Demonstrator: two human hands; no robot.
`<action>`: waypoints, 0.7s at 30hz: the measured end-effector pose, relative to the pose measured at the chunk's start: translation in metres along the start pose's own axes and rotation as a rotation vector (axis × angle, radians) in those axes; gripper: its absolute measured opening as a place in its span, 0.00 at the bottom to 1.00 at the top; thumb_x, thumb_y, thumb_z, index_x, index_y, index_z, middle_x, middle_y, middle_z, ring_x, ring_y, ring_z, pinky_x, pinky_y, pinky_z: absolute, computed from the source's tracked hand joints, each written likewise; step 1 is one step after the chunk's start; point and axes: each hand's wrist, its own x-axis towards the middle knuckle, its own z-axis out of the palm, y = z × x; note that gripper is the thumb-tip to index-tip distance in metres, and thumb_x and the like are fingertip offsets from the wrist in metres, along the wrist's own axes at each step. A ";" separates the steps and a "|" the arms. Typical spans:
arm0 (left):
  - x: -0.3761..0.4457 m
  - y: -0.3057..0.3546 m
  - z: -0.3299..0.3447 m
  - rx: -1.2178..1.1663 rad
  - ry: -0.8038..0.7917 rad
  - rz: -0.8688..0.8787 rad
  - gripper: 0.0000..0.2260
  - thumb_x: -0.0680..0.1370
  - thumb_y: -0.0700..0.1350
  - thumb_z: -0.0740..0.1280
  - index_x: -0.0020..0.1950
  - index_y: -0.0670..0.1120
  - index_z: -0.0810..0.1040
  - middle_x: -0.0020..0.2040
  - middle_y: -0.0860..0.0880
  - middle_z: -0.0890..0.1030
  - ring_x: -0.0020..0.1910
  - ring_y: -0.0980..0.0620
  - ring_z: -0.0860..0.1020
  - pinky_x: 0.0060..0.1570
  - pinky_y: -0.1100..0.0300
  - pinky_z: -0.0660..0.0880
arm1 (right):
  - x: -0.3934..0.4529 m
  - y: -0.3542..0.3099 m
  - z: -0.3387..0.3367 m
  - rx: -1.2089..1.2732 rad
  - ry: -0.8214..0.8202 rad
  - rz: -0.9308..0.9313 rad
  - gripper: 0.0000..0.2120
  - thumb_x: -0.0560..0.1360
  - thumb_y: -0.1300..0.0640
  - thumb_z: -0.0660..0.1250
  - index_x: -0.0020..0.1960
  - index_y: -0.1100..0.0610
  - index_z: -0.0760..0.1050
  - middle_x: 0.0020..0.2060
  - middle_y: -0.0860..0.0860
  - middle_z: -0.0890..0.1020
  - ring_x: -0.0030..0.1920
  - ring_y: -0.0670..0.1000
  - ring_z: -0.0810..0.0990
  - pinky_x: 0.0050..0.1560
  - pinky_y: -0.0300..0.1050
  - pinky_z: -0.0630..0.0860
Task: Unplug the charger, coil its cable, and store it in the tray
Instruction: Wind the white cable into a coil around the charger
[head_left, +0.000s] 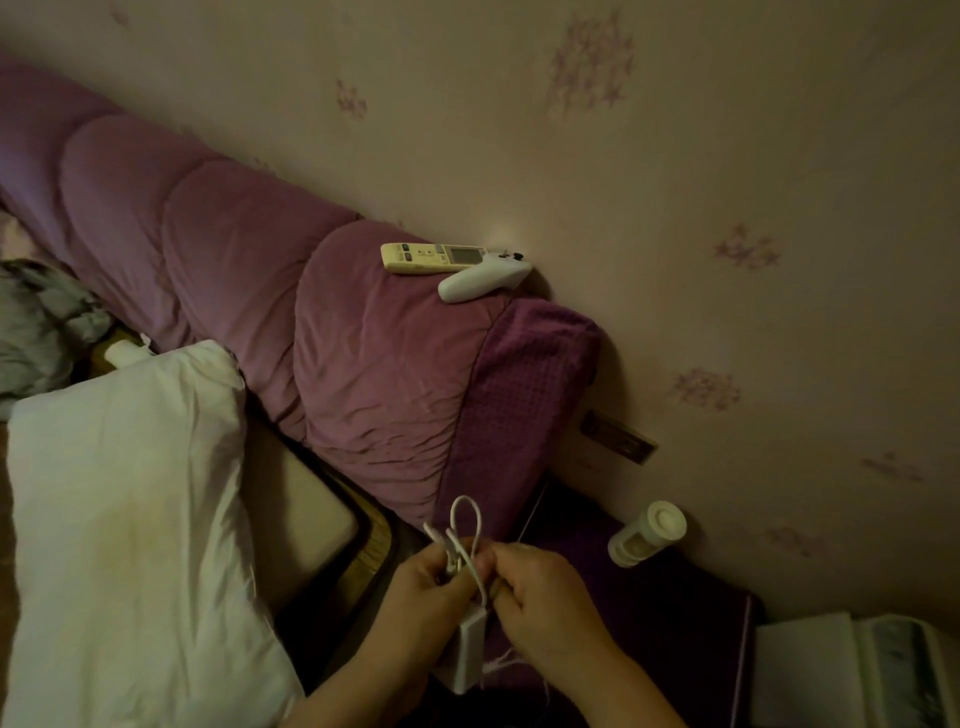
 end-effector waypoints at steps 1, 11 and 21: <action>-0.001 0.001 0.002 -0.005 0.043 0.001 0.04 0.71 0.44 0.69 0.41 0.47 0.84 0.33 0.47 0.85 0.34 0.54 0.81 0.32 0.66 0.77 | 0.000 0.000 -0.002 0.006 -0.015 -0.018 0.08 0.74 0.55 0.59 0.50 0.48 0.75 0.40 0.47 0.83 0.39 0.42 0.79 0.41 0.44 0.76; 0.003 0.015 0.003 -0.200 0.225 -0.070 0.10 0.75 0.45 0.65 0.36 0.46 0.82 0.31 0.45 0.81 0.30 0.49 0.77 0.32 0.58 0.74 | -0.003 0.016 -0.010 0.479 -0.155 0.267 0.09 0.75 0.61 0.67 0.42 0.48 0.81 0.26 0.46 0.77 0.26 0.40 0.72 0.29 0.33 0.70; 0.014 0.017 -0.018 0.085 0.135 -0.214 0.10 0.75 0.46 0.67 0.35 0.44 0.78 0.26 0.47 0.78 0.25 0.53 0.74 0.29 0.62 0.70 | -0.005 0.041 -0.044 0.572 0.111 0.272 0.14 0.75 0.66 0.65 0.38 0.50 0.82 0.28 0.43 0.80 0.30 0.37 0.73 0.34 0.26 0.71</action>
